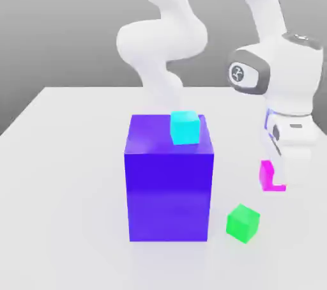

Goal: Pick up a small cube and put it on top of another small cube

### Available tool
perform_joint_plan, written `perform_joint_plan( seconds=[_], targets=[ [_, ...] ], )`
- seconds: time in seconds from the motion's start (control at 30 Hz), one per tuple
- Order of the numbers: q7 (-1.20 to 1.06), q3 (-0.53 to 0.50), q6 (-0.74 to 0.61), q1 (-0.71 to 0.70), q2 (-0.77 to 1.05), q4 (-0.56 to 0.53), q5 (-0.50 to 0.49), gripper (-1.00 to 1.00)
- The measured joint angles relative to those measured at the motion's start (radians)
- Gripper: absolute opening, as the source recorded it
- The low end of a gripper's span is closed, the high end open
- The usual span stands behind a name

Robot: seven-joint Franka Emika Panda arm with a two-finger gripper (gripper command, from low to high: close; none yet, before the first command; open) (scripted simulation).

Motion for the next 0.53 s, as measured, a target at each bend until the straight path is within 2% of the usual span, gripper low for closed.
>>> perform_joint_plan(
  seconds=[0.2, 0.4, 0.43, 0.53],
  targets=[
    [-0.072, -0.057, -0.044, -0.064, -0.032, 0.008, 0.053, -1.00],
    [-0.055, -0.071, 0.113, -0.070, 0.136, 0.019, 0.022, -1.00],
    [-0.046, -0.078, 0.142, -0.066, 0.167, 0.020, 0.011, 1.00],
    [-0.046, -0.078, 0.142, -0.066, 0.167, 0.020, 0.011, 1.00]
  ],
)
